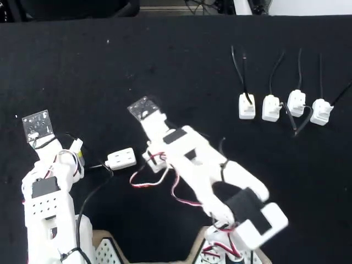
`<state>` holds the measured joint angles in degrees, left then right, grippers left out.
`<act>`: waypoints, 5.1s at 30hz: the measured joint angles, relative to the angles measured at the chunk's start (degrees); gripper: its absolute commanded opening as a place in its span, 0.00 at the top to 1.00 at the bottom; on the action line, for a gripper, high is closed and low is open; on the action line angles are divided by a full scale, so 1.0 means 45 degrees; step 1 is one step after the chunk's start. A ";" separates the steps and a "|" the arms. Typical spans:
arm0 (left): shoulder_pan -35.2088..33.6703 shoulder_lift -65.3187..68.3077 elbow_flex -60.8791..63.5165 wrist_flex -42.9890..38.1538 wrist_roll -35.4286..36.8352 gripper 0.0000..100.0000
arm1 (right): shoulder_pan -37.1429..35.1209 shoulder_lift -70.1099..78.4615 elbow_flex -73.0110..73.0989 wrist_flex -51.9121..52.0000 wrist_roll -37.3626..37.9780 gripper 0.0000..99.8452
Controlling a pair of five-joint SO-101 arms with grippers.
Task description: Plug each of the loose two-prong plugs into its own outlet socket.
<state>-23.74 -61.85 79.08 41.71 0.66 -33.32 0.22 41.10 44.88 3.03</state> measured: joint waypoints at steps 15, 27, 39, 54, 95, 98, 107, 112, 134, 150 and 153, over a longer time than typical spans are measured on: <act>0.0000 0.0000 0.0000 0.0000 0.0000 0.84 | 0.0664 -0.0918 -0.0391 0.0664 0.0000 0.99; 0.0000 0.0000 0.0000 0.0000 0.0000 0.84 | -0.0821 -0.7170 0.5587 -0.3829 0.0000 0.99; 0.1621 0.0000 -0.0918 -0.0977 -0.0020 0.84 | -0.0821 -0.8244 0.7443 -0.6584 0.0000 0.99; 0.5451 -0.0039 -0.0313 -0.3380 -0.0742 0.84 | -0.1446 -0.8244 0.7932 -0.7853 0.0000 0.99; 0.4630 -0.0039 0.0274 -0.3849 0.2403 0.84 | -0.3399 -0.7092 0.8908 -1.1624 0.0000 0.99; 0.5021 -0.0039 0.0274 -0.3849 0.2403 0.84 | -0.3399 -0.8459 0.9631 -1.1624 0.0000 0.99; 0.5060 -0.0059 0.0274 -0.3868 0.2188 0.84 | -0.3399 -1.1311 1.1038 -1.1624 0.0000 0.99; 0.5060 -0.0137 0.0313 -0.3985 0.1739 0.84 | -0.3067 -1.2327 1.1487 -1.1624 -0.0371 0.99; 0.5411 -0.0293 0.1250 -0.5294 0.1719 0.84 | -0.3009 -1.2562 1.1643 -1.1604 -0.1133 0.99; 0.5411 -0.0313 0.0957 -0.4415 0.1719 0.84 | -0.3009 -1.2562 1.1643 -1.1604 -0.1133 0.99; 0.5411 -0.0313 0.0957 -0.4415 0.1465 0.84 | -0.3009 -1.2562 1.1643 -1.1604 -0.1133 0.99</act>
<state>0.62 -63.25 83.38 21.85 7.25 -46.86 -56.31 93.49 -7.34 -2.07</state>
